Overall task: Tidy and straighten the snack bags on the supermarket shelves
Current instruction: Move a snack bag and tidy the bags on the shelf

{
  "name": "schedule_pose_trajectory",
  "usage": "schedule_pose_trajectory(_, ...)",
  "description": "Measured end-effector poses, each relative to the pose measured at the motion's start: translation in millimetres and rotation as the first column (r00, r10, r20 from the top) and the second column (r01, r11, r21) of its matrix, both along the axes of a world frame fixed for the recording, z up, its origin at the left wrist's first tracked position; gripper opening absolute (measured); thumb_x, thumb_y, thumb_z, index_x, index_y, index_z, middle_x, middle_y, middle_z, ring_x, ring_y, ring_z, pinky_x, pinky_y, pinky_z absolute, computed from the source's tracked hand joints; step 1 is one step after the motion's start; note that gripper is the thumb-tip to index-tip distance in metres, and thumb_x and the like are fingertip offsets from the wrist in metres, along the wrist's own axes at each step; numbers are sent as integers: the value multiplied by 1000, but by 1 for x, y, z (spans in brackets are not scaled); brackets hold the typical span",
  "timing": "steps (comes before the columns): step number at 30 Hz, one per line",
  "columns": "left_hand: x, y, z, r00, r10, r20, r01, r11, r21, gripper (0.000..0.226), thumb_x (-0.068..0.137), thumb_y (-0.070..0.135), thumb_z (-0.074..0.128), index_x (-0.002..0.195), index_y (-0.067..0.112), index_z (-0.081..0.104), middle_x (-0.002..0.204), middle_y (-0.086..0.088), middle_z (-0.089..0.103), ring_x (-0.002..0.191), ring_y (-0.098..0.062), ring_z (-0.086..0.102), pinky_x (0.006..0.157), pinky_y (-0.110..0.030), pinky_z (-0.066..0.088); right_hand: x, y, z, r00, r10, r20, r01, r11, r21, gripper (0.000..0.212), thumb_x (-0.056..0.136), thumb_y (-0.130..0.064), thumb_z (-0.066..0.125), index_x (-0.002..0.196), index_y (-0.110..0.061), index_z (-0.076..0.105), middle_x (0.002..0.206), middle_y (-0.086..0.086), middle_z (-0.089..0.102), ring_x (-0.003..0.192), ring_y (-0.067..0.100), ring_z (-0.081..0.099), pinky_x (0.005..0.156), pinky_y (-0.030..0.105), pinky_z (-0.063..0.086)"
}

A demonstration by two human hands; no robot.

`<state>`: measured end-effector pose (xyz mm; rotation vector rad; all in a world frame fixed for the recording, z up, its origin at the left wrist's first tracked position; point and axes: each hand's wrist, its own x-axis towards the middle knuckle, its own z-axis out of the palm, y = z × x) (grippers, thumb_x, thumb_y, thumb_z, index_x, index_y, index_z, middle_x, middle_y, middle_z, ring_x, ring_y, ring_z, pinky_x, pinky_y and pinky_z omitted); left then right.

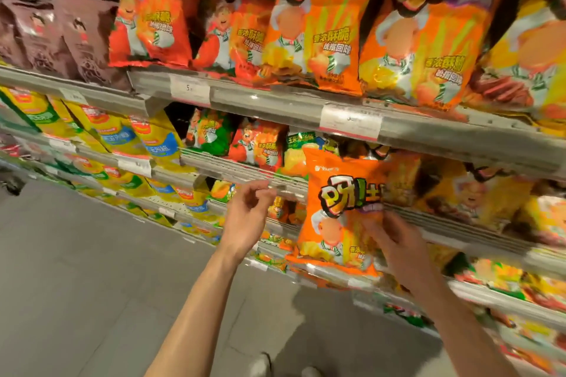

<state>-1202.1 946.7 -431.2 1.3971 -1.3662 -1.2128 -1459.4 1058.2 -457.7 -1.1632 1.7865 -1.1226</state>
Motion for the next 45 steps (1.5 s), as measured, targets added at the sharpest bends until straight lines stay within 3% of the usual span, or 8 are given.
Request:
schedule_pose_trajectory(5, -15, -54, -5, 985, -140, 102, 146, 988, -49, 17, 100, 16, 62, 115, 9, 65, 99, 2, 72, 92, -9, 66, 78, -8, 47, 25, 3, 10, 983, -170, -62, 170, 985, 1, 26, 95, -44, 63, 106, -21, 71, 89, -2, 73, 78, 11, 66, 64, 13, 45)
schedule_pose_trajectory(13, -43, -115, -8, 914, -266, 306, 338, 917, -213, 29, 87, 51, 66, 90, 21, 67, 73, 8, 69, 70, -18, 68, 65, -42, 57, 56, 8, 20, 927, -376, 11, 376, 926, -21, 17, 101, -32, 60, 98, -18, 69, 87, 3, 71, 75, 14, 62, 66, 13, 46)
schedule_pose_trajectory(17, -52, -114, -2, 895, -228, 383, 327, 920, -215, 56, 83, 66, 63, 102, 13, 65, 87, -4, 68, 81, -26, 66, 71, -38, 54, 64, 11, 22, 903, -428, 35, 429, 903, -15, 38, 97, -53, 57, 109, -20, 68, 99, 4, 75, 96, 32, 70, 88, 53, 56)
schedule_pose_trajectory(20, -58, -120, -5, 882, -214, 420, 323, 924, -207, 87, 70, 84, 49, 112, 10, 64, 100, -12, 68, 93, -33, 66, 80, -47, 58, 65, 13, 23, 884, -467, 38, 467, 884, 4, 26, 99, -45, 55, 110, -25, 68, 102, -3, 76, 99, 20, 71, 97, 49, 55)
schedule_pose_trajectory(27, -58, -118, 11, 885, -203, 418, 331, 907, -261, 67, 80, 67, 72, 110, 8, 72, 115, -10, 62, 106, -27, 60, 85, -34, 51, 60, 18, 31, 867, -497, -35, 498, 867, 19, 65, 91, -71, 54, 109, -8, 57, 109, 28, 61, 102, 43, 60, 97, 62, 49)
schedule_pose_trajectory(36, -46, -120, 18, 930, -281, 238, 323, 933, -160, 58, 85, 65, 68, 120, 19, 65, 102, 4, 72, 92, -18, 69, 80, -37, 57, 61, 12, 40, 872, -488, -34, 489, 872, 13, 46, 100, -53, 52, 110, -10, 63, 110, 30, 64, 102, 48, 59, 92, 54, 50)
schedule_pose_trajectory(42, -8, -118, 20, 952, -282, 122, 298, 944, -140, 35, 87, 57, 71, 100, 25, 70, 89, 7, 76, 83, -12, 74, 76, -44, 62, 70, 1, 43, 894, -447, -11, 446, 893, -60, 40, 102, -50, 48, 97, -16, 66, 88, 25, 65, 70, 23, 58, 60, 31, 44)
schedule_pose_trajectory(45, 17, -116, 27, 949, -294, 114, 309, 939, -150, 29, 90, 47, 73, 102, 23, 62, 85, 11, 73, 84, -13, 73, 72, -38, 60, 75, -19, 42, 896, -443, 33, 445, 892, -83, 46, 92, -64, 51, 91, -21, 67, 78, 10, 65, 71, 18, 56, 66, 33, 42)
